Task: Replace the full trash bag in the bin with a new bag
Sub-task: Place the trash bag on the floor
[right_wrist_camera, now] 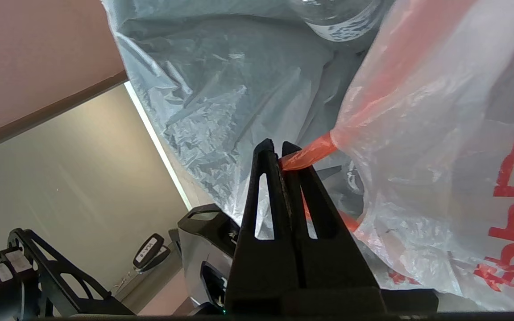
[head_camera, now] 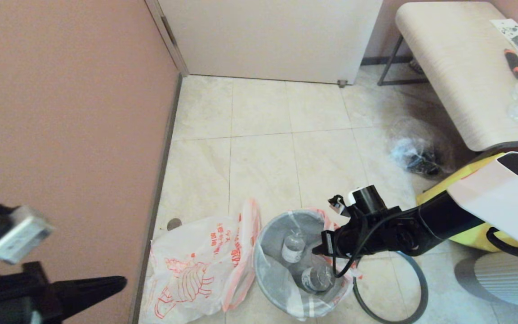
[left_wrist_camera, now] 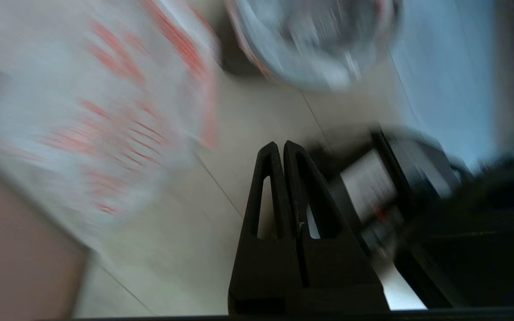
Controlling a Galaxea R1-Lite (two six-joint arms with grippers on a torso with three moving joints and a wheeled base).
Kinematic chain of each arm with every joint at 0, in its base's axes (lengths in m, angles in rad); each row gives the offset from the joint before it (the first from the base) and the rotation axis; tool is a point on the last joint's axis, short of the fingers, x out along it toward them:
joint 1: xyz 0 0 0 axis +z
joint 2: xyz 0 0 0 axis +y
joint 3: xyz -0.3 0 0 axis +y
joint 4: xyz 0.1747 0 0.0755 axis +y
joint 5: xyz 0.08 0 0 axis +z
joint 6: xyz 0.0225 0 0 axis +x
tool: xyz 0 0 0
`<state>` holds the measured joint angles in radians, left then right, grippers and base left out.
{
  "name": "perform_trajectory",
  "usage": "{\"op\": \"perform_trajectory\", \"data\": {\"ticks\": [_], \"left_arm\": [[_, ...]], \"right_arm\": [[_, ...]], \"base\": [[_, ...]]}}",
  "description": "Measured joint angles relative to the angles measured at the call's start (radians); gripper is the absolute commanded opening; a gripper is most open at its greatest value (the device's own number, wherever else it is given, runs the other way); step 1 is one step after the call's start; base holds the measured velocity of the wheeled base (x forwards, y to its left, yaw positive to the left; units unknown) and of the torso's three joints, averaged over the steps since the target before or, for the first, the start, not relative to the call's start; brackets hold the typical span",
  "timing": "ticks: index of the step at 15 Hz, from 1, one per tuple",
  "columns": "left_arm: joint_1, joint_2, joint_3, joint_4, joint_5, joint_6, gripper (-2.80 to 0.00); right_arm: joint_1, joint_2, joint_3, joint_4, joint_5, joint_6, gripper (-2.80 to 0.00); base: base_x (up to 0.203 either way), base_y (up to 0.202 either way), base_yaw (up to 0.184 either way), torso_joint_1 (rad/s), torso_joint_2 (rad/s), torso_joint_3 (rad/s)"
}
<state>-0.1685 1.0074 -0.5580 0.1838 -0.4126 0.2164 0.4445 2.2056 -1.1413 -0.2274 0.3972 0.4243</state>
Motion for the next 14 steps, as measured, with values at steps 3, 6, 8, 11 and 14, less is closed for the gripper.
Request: {"op": "perform_trajectory", "data": {"ticks": [3, 6, 8, 11, 14], "left_arm": [[-0.098, 0.377, -0.074, -0.09, -0.013, 0.001, -2.8], [-0.162, 0.712, -0.159, -0.257, -0.015, -0.044, 0.0], [-0.199, 0.882, -0.226, -0.368, -0.009, -0.069, 0.0], [-0.234, 1.063, -0.326, -0.47, -0.007, -0.079, 0.0], [-0.246, 1.189, -0.431, -0.509, 0.025, -0.082, 0.0]], "right_arm": [[-0.005, 0.002, -0.004, -0.001, 0.003, 0.0, -2.8], [-0.007, 0.005, -0.016, -0.001, 0.005, -0.001, -2.8], [-0.01, 0.011, -0.025, 0.001, 0.006, -0.003, -2.8], [-0.009, 0.023, -0.03, 0.003, 0.008, -0.002, -2.8], [-0.008, 0.023, -0.031, 0.003, 0.009, 0.0, -2.8]], "base": [[0.0, 0.0, 0.0, 0.0, 0.0, 0.0], [0.0, 0.0, 0.0, 0.0, 0.0, 0.0], [0.0, 0.0, 0.0, 0.0, 0.0, 0.0], [0.0, 0.0, 0.0, 0.0, 0.0, 0.0], [0.0, 0.0, 0.0, 0.0, 0.0, 0.0]]}}
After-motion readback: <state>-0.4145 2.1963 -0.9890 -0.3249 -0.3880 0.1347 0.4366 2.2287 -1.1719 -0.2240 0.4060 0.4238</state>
